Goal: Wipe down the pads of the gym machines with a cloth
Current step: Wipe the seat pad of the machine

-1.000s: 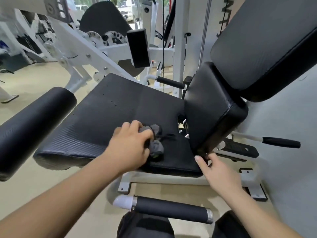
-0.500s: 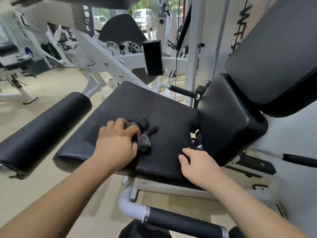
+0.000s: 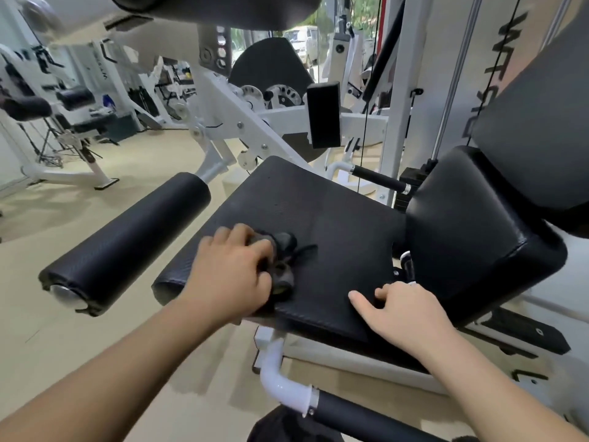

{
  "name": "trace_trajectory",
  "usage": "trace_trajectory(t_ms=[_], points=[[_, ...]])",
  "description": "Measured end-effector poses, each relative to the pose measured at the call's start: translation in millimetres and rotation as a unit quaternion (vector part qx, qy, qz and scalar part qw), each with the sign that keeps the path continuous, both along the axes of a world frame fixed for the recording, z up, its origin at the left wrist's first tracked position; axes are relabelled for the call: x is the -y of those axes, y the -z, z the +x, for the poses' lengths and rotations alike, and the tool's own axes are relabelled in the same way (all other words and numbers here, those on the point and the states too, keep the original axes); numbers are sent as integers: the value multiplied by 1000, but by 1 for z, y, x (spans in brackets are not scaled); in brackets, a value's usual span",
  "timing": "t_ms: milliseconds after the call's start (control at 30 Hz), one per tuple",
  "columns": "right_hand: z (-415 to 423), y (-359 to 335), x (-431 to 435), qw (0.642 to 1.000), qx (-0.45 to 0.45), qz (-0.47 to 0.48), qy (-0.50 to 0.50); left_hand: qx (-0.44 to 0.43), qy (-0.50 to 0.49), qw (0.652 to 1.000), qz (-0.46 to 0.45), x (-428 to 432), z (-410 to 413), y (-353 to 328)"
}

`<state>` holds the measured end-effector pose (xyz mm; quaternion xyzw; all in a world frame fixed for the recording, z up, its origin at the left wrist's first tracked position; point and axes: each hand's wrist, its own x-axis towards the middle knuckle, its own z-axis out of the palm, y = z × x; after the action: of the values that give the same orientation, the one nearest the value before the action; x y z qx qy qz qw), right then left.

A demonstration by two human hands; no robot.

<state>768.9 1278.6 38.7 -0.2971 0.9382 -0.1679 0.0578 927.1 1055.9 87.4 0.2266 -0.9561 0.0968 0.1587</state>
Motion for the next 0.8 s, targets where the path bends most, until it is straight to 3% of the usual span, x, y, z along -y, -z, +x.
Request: trace_trajectory(t_ms=[133, 267, 367, 467, 600, 667, 800], points=[[1, -7, 21, 999, -25, 11, -20, -57, -104, 992, 34, 7, 1, -7], [-6, -16, 28, 997, -50, 41, -40, -43, 40, 998, 32, -59, -15, 29], [-9, -16, 22, 997, -41, 49, -41, -9, 122, 992, 23, -47, -4, 22], [-11, -15, 18, 998, -24, 49, -31, -12, 19, 1000, -15, -2, 13, 2], [-9, -13, 21, 997, -44, 48, -42, -66, -160, 985, 13, 6, 12, -6], [-8, -12, 23, 996, -53, 57, -44, -58, -115, 991, 18, -30, 1, 10], [-7, -13, 20, 994, -66, 73, -41, -16, 96, 994, 40, -48, 5, 29]])
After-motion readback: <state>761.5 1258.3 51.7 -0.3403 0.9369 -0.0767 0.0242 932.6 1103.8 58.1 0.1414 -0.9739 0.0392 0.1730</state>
